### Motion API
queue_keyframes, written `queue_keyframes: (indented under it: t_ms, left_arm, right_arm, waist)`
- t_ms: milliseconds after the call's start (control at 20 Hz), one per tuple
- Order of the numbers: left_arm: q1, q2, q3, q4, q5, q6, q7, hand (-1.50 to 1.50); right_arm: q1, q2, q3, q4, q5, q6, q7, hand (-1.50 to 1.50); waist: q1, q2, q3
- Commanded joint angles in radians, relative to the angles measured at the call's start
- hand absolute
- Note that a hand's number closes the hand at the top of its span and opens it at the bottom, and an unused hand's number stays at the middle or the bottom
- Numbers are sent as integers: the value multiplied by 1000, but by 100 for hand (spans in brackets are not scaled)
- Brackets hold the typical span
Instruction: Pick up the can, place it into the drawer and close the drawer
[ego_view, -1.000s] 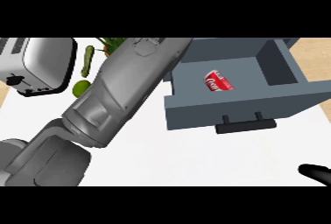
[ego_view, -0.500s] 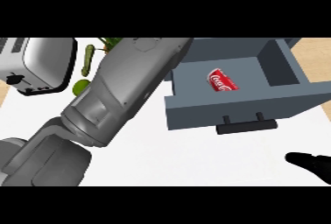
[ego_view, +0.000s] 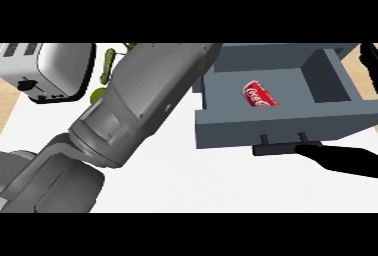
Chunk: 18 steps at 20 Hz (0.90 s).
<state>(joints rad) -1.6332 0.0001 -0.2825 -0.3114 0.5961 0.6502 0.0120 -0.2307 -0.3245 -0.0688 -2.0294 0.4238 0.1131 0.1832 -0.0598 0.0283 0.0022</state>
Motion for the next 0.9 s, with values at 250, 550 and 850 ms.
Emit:
queue_keyframes:
  t_ms: [250,550,850]
  left_arm:
    - [-46,0,1,52,-25,-20,-4,-150]
    - [-3,39,15,27,-18,-66,1,-150]
    - [37,60,26,-13,-35,-60,1,-150]
  right_arm:
    - [-142,28,176,335,318,-115,-84,-150]
    - [-221,54,232,569,477,-207,-129,-150]
    - [-313,92,189,849,519,-365,-246,-150]
  waist:
    - [54,-5,-1]
    - [63,-13,-1]
    - [76,-20,-1]
